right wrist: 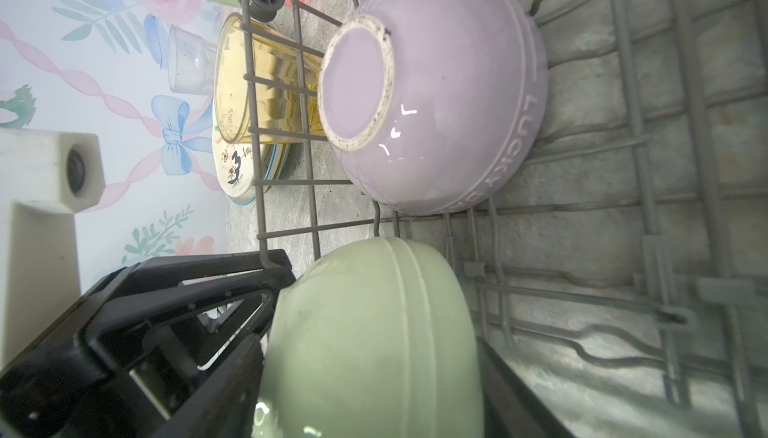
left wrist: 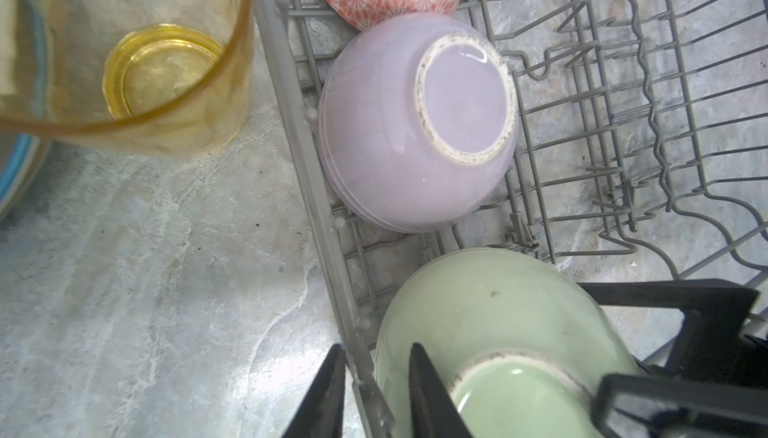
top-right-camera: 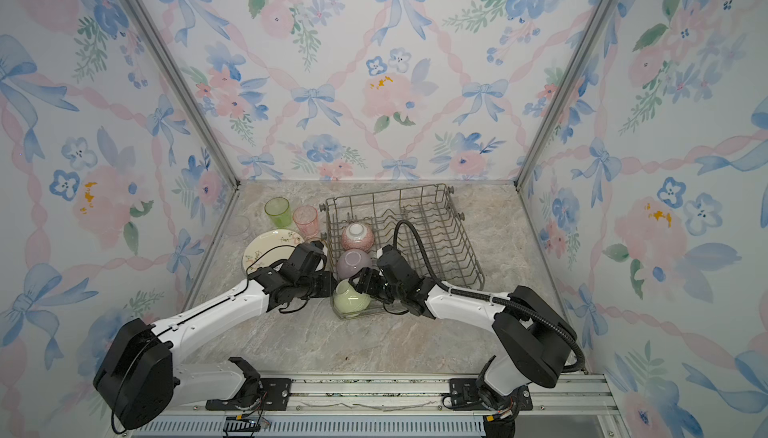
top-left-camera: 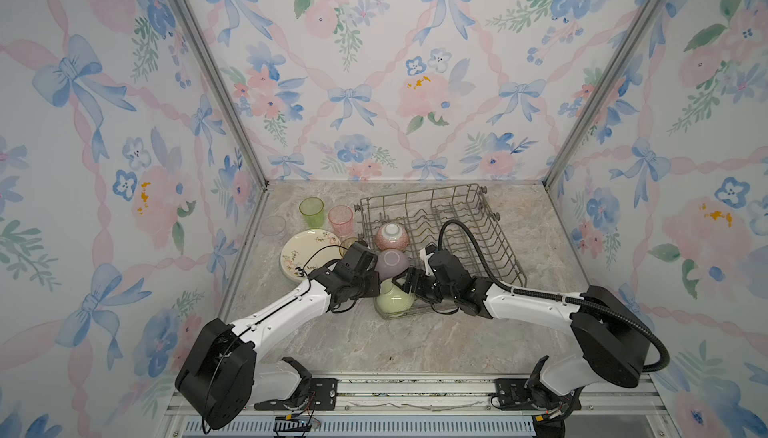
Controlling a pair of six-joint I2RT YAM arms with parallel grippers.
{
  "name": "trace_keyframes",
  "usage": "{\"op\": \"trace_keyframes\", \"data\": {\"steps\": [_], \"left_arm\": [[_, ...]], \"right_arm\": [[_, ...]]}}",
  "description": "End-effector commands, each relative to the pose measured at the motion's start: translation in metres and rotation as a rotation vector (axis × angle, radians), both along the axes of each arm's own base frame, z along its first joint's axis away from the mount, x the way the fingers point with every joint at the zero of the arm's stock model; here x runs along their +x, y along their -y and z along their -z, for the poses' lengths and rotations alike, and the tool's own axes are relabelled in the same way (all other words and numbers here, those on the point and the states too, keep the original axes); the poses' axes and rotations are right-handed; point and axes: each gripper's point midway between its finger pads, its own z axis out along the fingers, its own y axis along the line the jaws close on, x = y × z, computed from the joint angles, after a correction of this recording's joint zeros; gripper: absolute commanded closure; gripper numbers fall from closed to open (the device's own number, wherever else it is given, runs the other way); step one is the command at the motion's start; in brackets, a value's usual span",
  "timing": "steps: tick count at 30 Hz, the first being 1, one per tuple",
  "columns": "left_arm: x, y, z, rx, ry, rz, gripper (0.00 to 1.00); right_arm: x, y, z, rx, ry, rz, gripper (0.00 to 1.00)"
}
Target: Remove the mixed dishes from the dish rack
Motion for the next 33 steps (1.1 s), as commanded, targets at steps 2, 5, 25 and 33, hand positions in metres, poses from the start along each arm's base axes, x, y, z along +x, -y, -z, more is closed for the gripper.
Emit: {"op": "trace_keyframes", "data": {"steps": [2,5,25,33], "left_arm": [[-0.003,0.001,0.003,-0.002,-0.008,0.028,0.71],[-0.002,0.001,0.004,0.001,-0.011,0.026,0.71],[0.027,0.002,-0.019,-0.003,0.050,-0.008,0.50],[0.030,0.003,-0.019,0.006,0.054,-0.004,0.50]], "right_arm": [[-0.001,-0.013,-0.025,-0.002,0.098,-0.066,0.27],[0.001,-0.012,-0.019,-0.012,0.083,-0.056,0.29],[0.019,0.002,-0.014,-0.158,0.116,-0.026,0.29],[0.014,-0.002,-0.023,-0.097,0.100,-0.024,0.30]]}}
